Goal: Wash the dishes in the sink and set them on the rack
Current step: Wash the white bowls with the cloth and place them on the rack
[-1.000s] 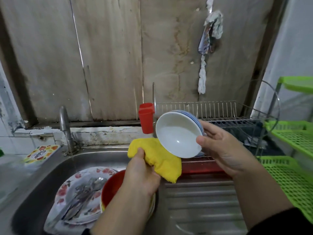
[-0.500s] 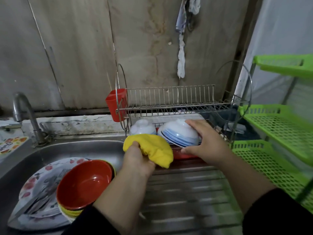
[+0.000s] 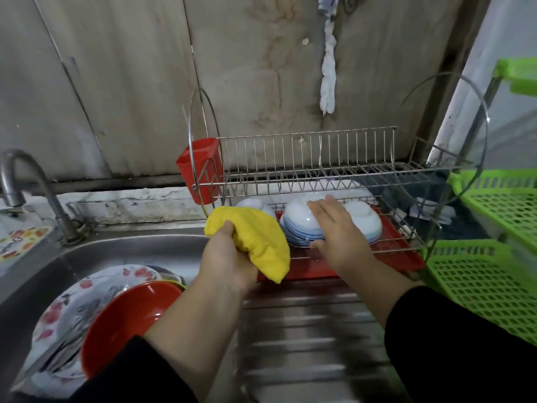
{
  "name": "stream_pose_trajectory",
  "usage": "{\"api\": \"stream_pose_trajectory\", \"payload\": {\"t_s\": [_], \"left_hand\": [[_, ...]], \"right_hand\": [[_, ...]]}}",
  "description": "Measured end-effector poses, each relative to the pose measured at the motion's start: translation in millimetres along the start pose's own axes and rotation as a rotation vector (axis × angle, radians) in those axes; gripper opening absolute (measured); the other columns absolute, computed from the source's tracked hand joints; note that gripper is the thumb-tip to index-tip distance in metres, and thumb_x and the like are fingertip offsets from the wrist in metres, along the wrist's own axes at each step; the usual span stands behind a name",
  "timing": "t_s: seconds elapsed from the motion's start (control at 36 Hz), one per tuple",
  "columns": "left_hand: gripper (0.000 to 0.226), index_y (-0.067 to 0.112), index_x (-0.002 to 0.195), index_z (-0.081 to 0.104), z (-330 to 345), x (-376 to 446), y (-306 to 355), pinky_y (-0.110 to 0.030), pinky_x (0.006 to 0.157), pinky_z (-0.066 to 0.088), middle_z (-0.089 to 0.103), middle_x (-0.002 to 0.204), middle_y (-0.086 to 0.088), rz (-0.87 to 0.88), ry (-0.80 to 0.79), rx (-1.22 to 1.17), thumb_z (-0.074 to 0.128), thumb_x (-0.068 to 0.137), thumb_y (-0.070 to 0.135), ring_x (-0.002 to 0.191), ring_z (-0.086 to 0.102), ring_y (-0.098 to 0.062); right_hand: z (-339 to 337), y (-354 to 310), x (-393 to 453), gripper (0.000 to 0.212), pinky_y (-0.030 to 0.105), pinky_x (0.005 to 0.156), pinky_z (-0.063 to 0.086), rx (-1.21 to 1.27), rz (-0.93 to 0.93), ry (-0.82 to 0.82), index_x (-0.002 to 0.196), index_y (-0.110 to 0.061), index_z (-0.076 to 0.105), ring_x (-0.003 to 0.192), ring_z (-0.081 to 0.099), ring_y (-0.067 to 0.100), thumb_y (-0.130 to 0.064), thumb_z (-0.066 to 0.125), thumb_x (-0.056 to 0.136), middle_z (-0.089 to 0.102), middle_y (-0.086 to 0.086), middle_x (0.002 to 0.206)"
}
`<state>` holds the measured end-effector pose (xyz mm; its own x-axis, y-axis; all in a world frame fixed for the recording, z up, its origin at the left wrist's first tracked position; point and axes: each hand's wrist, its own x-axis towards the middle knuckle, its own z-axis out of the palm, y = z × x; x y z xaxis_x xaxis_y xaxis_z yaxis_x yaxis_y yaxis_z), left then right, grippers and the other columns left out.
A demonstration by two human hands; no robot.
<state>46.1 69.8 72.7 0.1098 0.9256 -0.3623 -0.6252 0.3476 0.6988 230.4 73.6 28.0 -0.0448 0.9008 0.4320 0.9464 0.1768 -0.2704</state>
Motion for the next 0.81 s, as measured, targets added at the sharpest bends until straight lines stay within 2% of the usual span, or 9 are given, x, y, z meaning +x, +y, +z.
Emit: {"api": "stream_pose_trajectory", "payload": {"t_s": [0.06,0.17,0.39,0.56,0.67,0.72,0.81], "left_hand": [[0.05,0.0,0.132,0.046,-1,4,2,-0.039,0.078,0.04,0.053,0.131,-0.018,-0.01,-0.01,-0.008,0.02,0.105,0.034,0.099,0.054,-0.027],[0.045,0.004,0.123,0.05,-3,11,2,-0.039,0.07,0.041,0.053,0.13,-0.019,-0.019,-0.029,-0.015,0.022,0.105,0.034,0.086,0.056,-0.026],[0.046,0.002,0.132,0.047,-11,15,-1,-0.045,0.085,0.038,0.051,0.135,-0.021,-0.083,-0.033,-0.012,0.028,0.103,0.033,0.123,0.049,-0.033],[0.048,0.001,0.132,0.047,-15,11,-2,-0.045,0.088,0.037,0.051,0.135,-0.022,-0.107,-0.058,-0.049,0.029,0.103,0.034,0.125,0.048,-0.035],[0.048,0.001,0.131,0.048,-15,1,-2,-0.043,0.089,0.037,0.052,0.133,-0.021,-0.105,-0.083,-0.086,0.028,0.102,0.033,0.125,0.047,-0.035],[0.048,0.001,0.13,0.048,-17,-5,-2,-0.043,0.087,0.038,0.054,0.13,-0.02,-0.101,-0.103,-0.103,0.028,0.102,0.034,0.124,0.048,-0.036],[0.046,0.003,0.12,0.054,-20,-13,-3,-0.042,0.082,0.041,0.065,0.11,-0.017,-0.088,-0.144,-0.1,0.028,0.101,0.036,0.107,0.057,-0.034]], "right_hand": [[6,2,7,0.077,0.036,0.116,0.018,-0.018,-0.004,-0.01,0.145,-0.006,0.032,0.145,0.013,0.029,-0.004,0.071,0.079,0.035,0.01,0.148],[16,4,20,0.078,0.03,0.114,0.016,-0.032,0.011,-0.042,0.147,-0.009,0.028,0.146,0.01,0.025,-0.007,0.07,0.081,0.031,0.007,0.15],[26,8,30,0.081,0.031,0.114,0.016,-0.046,0.088,-0.112,0.148,-0.01,0.024,0.146,0.008,0.022,-0.012,0.071,0.082,0.025,0.007,0.152],[24,8,34,0.084,0.028,0.111,0.018,-0.086,0.11,-0.163,0.15,-0.011,0.018,0.144,0.01,0.021,-0.02,0.07,0.084,0.021,0.007,0.153],[22,5,31,0.082,0.03,0.116,0.011,-0.102,0.117,-0.184,0.151,-0.012,0.012,0.147,0.003,0.021,-0.026,0.064,0.089,0.009,0.007,0.159],[20,-2,24,0.072,0.031,0.117,0.01,-0.005,0.14,-0.158,0.151,-0.014,0.016,0.147,0.004,0.021,-0.025,0.057,0.094,0.008,0.006,0.159],[14,-21,11,0.049,0.021,0.11,0.017,0.305,0.2,0.017,0.142,-0.009,0.04,0.14,0.026,0.021,-0.018,0.054,0.096,0.031,0.009,0.151]]}}
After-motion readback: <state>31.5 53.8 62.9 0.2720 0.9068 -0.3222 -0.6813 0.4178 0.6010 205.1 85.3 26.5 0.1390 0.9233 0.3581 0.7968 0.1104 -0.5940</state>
